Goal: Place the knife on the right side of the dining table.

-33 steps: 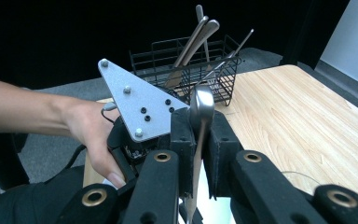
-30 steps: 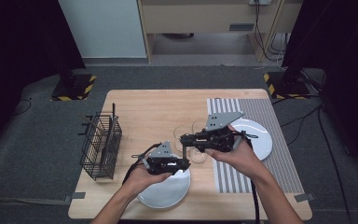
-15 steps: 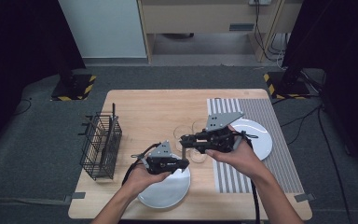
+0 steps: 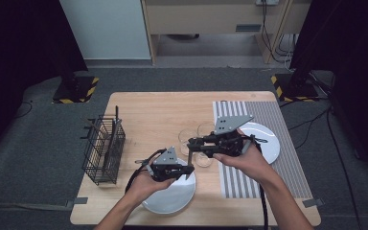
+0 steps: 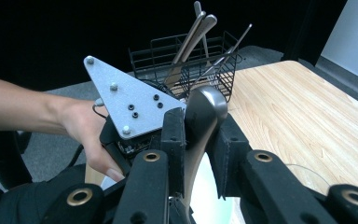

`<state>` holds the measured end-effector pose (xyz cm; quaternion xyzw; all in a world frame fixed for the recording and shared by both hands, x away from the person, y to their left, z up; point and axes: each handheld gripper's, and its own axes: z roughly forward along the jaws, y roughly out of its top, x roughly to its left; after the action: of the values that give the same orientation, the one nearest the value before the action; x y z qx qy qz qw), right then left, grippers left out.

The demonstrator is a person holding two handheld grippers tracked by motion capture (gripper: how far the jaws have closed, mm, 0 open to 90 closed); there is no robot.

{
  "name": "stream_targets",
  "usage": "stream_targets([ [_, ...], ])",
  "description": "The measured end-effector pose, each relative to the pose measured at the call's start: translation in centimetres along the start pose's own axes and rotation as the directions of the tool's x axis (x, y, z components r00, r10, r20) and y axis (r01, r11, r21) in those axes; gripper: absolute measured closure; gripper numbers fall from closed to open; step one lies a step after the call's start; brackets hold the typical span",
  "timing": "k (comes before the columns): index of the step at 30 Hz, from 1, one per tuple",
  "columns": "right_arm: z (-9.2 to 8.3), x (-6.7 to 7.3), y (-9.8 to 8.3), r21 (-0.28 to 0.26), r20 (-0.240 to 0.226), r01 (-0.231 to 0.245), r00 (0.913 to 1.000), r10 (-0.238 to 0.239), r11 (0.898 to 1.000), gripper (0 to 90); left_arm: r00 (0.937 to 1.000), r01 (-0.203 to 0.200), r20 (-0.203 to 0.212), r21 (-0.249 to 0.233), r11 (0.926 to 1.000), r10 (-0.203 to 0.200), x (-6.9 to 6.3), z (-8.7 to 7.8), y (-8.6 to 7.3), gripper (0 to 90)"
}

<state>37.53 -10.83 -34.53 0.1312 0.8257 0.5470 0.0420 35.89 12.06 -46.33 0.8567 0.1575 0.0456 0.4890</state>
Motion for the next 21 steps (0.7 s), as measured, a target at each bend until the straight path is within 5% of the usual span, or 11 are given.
stream_targets([
  [21,0.0,0.01,-0.68,0.009,0.017,0.0,0.9998,0.0,1.0,67.0,0.9992,-0.039,0.002,0.03,0.9988,0.039,-0.27,0.17,0.28,89.1],
])
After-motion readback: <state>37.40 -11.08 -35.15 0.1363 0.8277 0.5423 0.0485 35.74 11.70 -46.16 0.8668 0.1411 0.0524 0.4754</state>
